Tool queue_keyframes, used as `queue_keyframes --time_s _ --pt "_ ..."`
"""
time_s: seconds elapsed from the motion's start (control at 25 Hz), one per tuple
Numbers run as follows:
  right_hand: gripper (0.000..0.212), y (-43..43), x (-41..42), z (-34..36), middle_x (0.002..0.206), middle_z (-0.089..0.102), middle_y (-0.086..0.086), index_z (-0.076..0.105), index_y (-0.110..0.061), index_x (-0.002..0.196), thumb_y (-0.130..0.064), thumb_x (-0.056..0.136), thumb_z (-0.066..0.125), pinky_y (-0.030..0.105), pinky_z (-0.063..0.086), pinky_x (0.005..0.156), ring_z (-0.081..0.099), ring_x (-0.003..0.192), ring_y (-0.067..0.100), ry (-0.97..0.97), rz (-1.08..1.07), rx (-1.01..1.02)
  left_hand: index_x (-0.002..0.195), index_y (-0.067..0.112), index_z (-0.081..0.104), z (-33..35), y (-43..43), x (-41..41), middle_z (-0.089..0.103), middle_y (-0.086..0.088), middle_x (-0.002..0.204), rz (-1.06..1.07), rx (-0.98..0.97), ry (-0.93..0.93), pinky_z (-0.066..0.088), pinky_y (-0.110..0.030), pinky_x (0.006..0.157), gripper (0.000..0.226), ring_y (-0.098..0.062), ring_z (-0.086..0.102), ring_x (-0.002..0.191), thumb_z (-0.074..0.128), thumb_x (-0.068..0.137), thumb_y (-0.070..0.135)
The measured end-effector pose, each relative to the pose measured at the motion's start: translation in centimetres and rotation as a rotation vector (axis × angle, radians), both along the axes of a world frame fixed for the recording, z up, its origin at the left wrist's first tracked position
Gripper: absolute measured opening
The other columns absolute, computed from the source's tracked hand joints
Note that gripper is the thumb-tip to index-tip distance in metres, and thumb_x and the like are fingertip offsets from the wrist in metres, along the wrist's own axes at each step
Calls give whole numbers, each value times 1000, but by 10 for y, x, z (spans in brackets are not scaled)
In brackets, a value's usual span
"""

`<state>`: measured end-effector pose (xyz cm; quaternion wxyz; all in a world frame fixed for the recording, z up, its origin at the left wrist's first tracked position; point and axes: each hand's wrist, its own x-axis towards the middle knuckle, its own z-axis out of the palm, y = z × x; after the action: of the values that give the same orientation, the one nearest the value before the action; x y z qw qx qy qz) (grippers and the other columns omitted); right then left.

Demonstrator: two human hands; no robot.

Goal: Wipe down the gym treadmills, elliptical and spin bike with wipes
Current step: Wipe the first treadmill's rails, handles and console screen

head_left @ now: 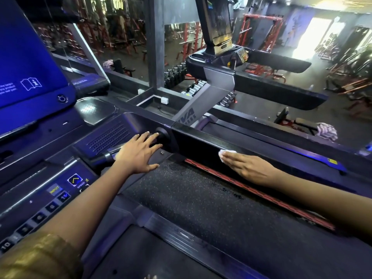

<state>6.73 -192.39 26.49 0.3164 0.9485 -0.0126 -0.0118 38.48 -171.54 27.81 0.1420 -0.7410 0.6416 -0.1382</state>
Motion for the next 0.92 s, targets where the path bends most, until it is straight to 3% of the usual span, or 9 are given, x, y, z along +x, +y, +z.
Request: queue_keyframes --time_s 0.08,0.12,0.2,0.28,0.4,0.56,0.68,0.8,0.92 --pt "50 -8 -17 -13 148 35 -12 16 -23 148 -25 101 32 15 -2 114 0 142 3 9 -7 76 151 30 19 1 0 -2 5 -5 160 2 -2 13 17 -39 116 77 -27 12 146 34 88 69" --pt "56 -8 -10 -11 147 31 -21 15 -30 147 -30 97 40 11 -2 112 -6 140 -1 -21 -3 69 151 29 20 2 0 -2 6 -5 160 -1 -10 18 18 -39 116 76 -27 13 145 35 88 69" --pt "44 0 24 -5 136 51 -9 48 -16 135 -18 93 37 18 22 112 29 138 8 43 121 51 151 29 21 3 0 -2 7 -5 160 -4 -17 27 18 -39 116 76 -27 14 145 35 88 69" --pt "41 14 66 2 115 67 9 68 1 108 -8 88 33 28 48 95 59 114 21 33 188 68 151 29 20 2 1 -2 7 -5 160 -6 -19 31 17 -39 116 75 -27 13 146 34 88 69" --pt "40 25 81 3 100 71 12 72 5 92 -9 84 35 29 56 71 65 96 25 104 148 52 151 29 19 2 2 -2 7 -5 160 -18 -33 32 16 -39 117 75 -27 12 146 35 89 67" --pt "39 19 20 -10 102 70 7 73 1 90 -12 83 37 26 55 66 63 98 21 137 143 108 149 26 29 -1 -2 -11 24 -7 157 -82 -100 179 12 -43 118 72 -27 19 145 49 88 58" --pt "40 28 -9 -18 104 70 3 74 -4 89 -16 84 37 25 56 61 65 99 21 -72 97 214 143 20 42 -13 -18 -45 43 -11 146 -303 -176 206 25 -50 112 75 -31 39 136 68 78 48" --pt "33 50 -12 -6 110 68 4 71 -6 102 -13 84 45 24 57 66 65 100 22 -362 41 317 152 25 12 -9 -52 -84 17 -7 159 -403 -146 223 11 -47 118 89 -27 16 146 63 83 49" --pt "34 70 -2 6 106 69 6 72 -8 101 4 70 70 26 57 69 66 95 23 -766 -192 460 149 30 -13 7 -83 -93 -7 -5 161 -426 -143 176 -2 -47 118 104 -26 -5 148 63 82 53"
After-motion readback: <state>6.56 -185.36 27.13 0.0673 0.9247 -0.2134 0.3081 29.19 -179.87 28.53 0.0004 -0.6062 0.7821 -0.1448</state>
